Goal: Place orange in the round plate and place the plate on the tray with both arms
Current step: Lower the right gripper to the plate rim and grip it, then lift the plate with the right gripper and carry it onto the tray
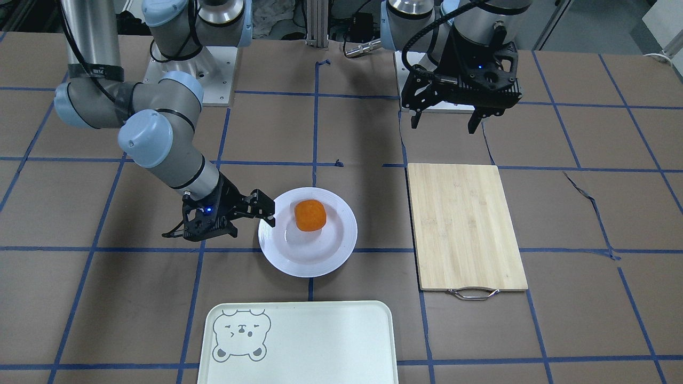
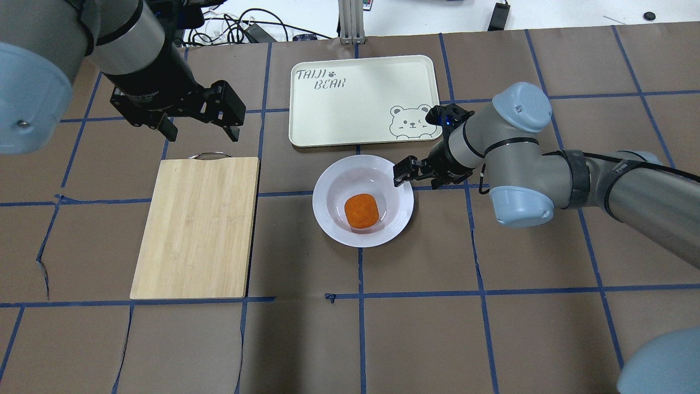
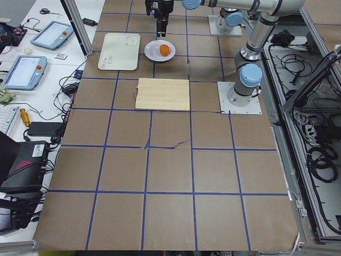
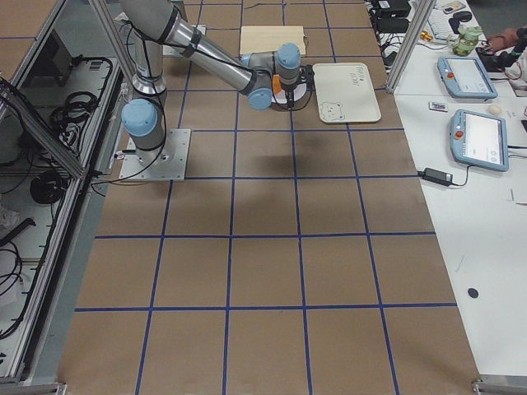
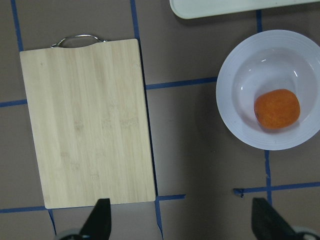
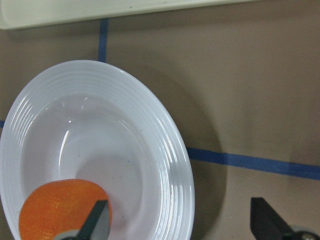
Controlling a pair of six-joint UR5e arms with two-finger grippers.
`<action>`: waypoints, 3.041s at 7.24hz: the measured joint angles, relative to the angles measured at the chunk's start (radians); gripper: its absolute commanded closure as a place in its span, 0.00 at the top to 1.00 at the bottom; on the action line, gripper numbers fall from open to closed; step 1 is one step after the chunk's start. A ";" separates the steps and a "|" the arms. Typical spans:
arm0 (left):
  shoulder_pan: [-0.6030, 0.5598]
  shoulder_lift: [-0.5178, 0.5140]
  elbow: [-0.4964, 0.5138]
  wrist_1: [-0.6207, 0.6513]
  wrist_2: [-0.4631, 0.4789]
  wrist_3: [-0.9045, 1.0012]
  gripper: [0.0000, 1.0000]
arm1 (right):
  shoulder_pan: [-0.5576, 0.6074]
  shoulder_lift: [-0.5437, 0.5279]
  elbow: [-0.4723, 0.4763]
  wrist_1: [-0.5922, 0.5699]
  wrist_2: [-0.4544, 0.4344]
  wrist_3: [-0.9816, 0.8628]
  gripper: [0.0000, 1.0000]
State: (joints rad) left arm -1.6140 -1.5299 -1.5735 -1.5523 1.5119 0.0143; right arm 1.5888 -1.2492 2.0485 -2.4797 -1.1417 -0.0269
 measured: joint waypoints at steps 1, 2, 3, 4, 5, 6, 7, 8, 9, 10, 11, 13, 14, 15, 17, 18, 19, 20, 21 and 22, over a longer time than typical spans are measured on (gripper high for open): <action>0.009 0.002 0.001 0.000 -0.010 0.002 1.00 | 0.011 0.015 0.014 -0.032 0.004 0.003 1.00; 0.014 0.003 -0.002 -0.001 -0.001 0.003 0.96 | 0.032 0.030 0.020 -0.055 0.005 0.026 1.00; 0.015 0.003 -0.004 0.000 0.009 0.003 0.97 | 0.051 0.044 0.022 -0.075 0.005 0.074 1.00; 0.015 0.003 -0.003 0.000 0.017 0.005 1.00 | 0.060 0.050 0.024 -0.082 0.002 0.104 0.99; 0.014 0.004 -0.005 0.001 0.021 0.007 1.00 | 0.064 0.056 0.025 -0.084 -0.002 0.117 0.94; 0.014 0.004 -0.008 0.002 0.022 0.008 1.00 | 0.066 0.064 0.025 -0.085 -0.004 0.123 0.84; 0.016 0.005 -0.011 0.002 0.021 0.007 1.00 | 0.066 0.071 0.024 -0.085 -0.004 0.128 0.65; 0.018 0.004 -0.012 0.003 0.021 0.008 1.00 | 0.066 0.075 0.024 -0.085 -0.004 0.132 0.44; 0.018 0.005 -0.013 0.003 0.021 0.010 1.00 | 0.066 0.076 0.023 -0.085 -0.006 0.134 0.25; 0.019 0.005 -0.014 0.003 0.021 0.011 1.00 | 0.067 0.076 0.024 -0.083 -0.009 0.136 0.17; 0.020 0.005 -0.015 0.003 0.020 0.013 1.00 | 0.067 0.076 0.025 -0.081 -0.012 0.137 0.07; 0.020 0.005 -0.015 0.003 0.019 0.013 1.00 | 0.068 0.073 0.024 -0.074 -0.012 0.142 0.05; 0.020 0.005 -0.015 0.003 0.019 0.013 1.00 | 0.068 0.070 0.022 -0.071 -0.012 0.143 0.05; 0.020 0.005 -0.015 0.003 0.019 0.013 1.00 | 0.067 0.066 0.019 -0.071 -0.011 0.150 0.04; 0.020 0.005 -0.015 0.003 0.020 0.014 1.00 | 0.066 0.061 0.007 -0.070 -0.009 0.204 0.03; 0.021 0.005 -0.015 0.003 0.020 0.015 1.00 | 0.066 0.061 -0.001 -0.070 -0.006 0.225 0.03; 0.021 0.005 -0.015 0.003 0.021 0.015 1.00 | 0.066 0.061 -0.009 -0.069 -0.003 0.243 0.03; 0.021 0.005 -0.015 0.002 0.022 0.015 1.00 | 0.066 0.060 -0.017 -0.068 0.002 0.265 0.03; 0.022 0.005 -0.015 0.002 0.022 0.015 1.00 | 0.066 0.061 -0.028 -0.063 0.011 0.290 0.03; 0.022 0.005 -0.015 0.002 0.021 0.015 1.00 | 0.066 0.059 -0.045 -0.048 0.020 0.312 0.03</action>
State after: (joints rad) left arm -1.5923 -1.5248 -1.5888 -1.5501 1.5329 0.0291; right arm 1.6547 -1.1900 2.0034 -2.5274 -1.1221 0.2853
